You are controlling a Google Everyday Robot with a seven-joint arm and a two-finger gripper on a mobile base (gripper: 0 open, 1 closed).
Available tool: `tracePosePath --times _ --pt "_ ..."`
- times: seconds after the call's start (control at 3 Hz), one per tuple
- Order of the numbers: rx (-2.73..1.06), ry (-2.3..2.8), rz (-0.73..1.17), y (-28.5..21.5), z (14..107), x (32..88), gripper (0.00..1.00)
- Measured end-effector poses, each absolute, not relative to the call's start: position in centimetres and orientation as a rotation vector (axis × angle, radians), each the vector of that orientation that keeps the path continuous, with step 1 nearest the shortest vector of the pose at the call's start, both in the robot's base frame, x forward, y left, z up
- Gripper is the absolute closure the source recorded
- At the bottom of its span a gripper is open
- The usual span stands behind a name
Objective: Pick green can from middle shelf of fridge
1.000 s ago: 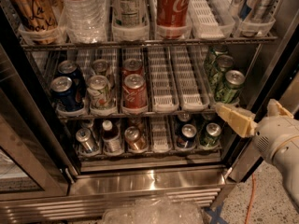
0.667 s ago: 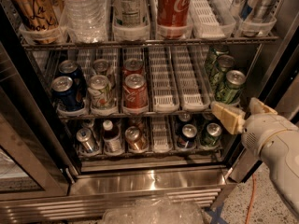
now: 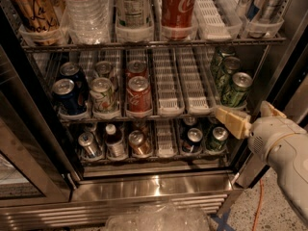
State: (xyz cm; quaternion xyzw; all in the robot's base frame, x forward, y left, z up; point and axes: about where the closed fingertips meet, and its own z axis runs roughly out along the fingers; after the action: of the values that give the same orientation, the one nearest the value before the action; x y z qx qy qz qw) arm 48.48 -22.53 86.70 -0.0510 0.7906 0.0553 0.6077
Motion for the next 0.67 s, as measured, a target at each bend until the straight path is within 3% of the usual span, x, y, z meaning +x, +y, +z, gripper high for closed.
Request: tracePosePath --times 0.33,0.67 --pt "-0.130 1.839 0.116 -22.71 86.51 50.23 0.24" --pt "-0.141 1.841 0.115 -22.37 86.51 50.58 0.39"
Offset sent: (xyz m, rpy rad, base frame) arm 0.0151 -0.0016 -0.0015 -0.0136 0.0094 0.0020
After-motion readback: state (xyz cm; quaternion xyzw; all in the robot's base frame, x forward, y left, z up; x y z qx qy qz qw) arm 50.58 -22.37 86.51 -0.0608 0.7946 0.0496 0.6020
